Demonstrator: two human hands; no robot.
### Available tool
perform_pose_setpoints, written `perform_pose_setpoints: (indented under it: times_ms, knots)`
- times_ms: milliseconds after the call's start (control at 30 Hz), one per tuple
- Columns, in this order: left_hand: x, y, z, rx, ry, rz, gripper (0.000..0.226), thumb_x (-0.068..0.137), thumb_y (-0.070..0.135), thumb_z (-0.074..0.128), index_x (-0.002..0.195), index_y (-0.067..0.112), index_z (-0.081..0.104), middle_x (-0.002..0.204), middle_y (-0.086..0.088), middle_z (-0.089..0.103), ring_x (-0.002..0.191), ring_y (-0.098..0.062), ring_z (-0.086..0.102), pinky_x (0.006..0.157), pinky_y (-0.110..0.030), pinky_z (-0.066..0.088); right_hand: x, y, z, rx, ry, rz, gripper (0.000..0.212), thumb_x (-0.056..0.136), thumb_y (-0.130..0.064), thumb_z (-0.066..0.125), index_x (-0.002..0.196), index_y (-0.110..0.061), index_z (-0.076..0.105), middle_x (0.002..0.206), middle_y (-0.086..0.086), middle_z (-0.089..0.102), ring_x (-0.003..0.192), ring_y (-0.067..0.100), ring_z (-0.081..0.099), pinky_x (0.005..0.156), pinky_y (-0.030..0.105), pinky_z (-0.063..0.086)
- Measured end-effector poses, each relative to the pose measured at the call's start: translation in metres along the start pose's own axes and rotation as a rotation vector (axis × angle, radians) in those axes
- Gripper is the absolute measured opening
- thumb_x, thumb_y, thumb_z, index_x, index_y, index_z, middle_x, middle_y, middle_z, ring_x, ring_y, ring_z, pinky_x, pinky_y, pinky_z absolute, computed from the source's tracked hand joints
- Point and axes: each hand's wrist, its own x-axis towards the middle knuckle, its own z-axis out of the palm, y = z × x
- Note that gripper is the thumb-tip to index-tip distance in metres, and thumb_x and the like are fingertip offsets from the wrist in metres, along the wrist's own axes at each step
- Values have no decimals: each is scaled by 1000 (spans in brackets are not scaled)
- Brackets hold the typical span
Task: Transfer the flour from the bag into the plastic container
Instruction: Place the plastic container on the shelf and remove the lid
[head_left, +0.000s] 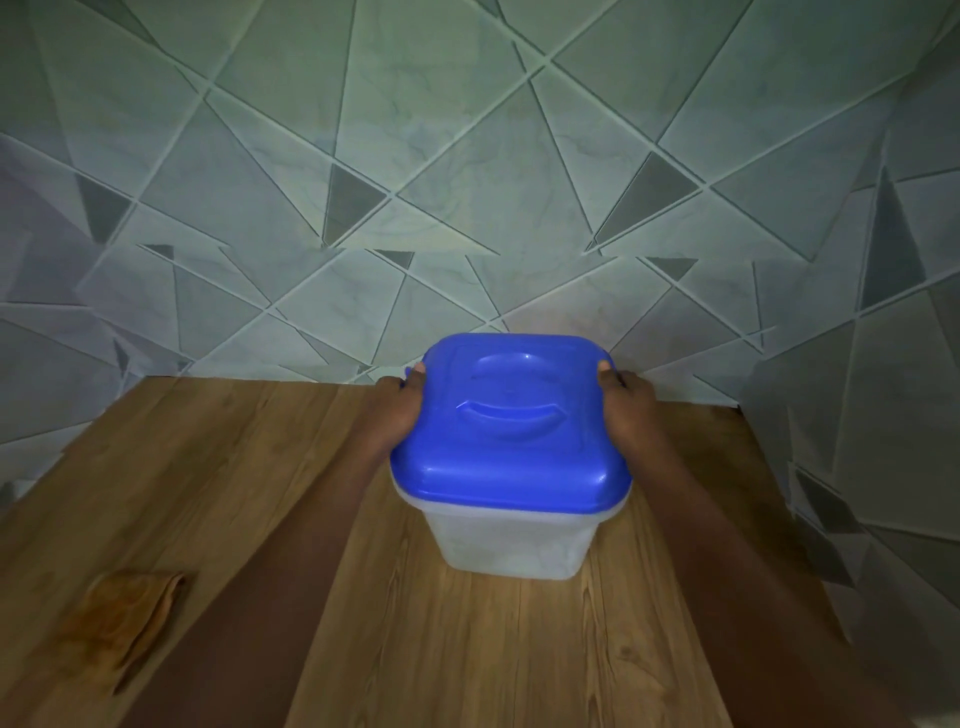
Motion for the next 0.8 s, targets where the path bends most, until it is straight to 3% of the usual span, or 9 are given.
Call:
perform_pose_setpoints:
  times_ms: [100,200,300,400,467,533,667,733,800]
  knots:
    - [9,-9,-6,36,9,-18,68,104,55,34,130,-3,58,132,-23,62,117,-37,61,90,-34,43,1,2,1,28,30,-15,42,102,-47,43,104,-11,64,107,14,64,109,36,60,98,42,45]
    - [10,-9,-9,106,-6,23,65,104,54,35,131,-3,52,136,-25,58,124,-38,57,104,-42,44,5,3,0,35,63,-23,41,106,-35,41,111,-2,65,116,22,64,110,37,58,99,42,43]
    - [8,-10,-10,146,12,68,61,105,50,35,126,-4,54,133,-28,59,123,-40,56,103,-41,43,7,8,-2,55,55,6,29,104,-19,43,81,-11,58,89,13,60,86,28,52,83,38,40]
    - [11,-11,-13,135,25,108,58,106,47,36,112,-5,62,114,-27,67,108,-38,63,92,-39,48,10,13,-5,74,50,46,38,103,-8,43,65,-7,45,65,8,45,64,23,42,71,36,33]
    - [14,-20,-15,18,18,99,51,107,39,39,90,-1,65,84,-20,66,82,-31,63,70,-31,51,9,14,-8,91,52,66,40,102,-7,44,62,-4,43,62,8,43,59,19,39,70,37,33]
    - [19,-41,-16,-168,-82,29,42,108,31,40,84,7,64,76,-15,63,74,-28,61,61,-29,51,6,14,-11,81,53,78,38,103,-11,44,65,-4,47,66,10,48,63,21,44,71,34,35]
    - [21,-66,-17,-155,-141,-46,19,104,12,44,99,15,62,99,-8,65,98,-30,66,85,-40,58,3,9,2,43,58,28,35,101,-19,47,69,-6,54,74,15,57,70,26,50,75,40,42]
    - [18,-61,-24,-195,-44,-23,22,102,9,45,90,17,62,95,-8,65,93,-30,66,79,-39,57,4,8,13,14,67,15,35,99,-25,47,69,-10,55,82,17,60,79,26,52,81,44,46]
    - [14,-52,-34,-326,198,-2,26,105,21,45,87,12,62,81,-4,62,77,-21,60,70,-30,47,4,8,22,10,64,13,32,101,-29,46,77,-10,57,86,17,60,81,26,52,80,40,44]
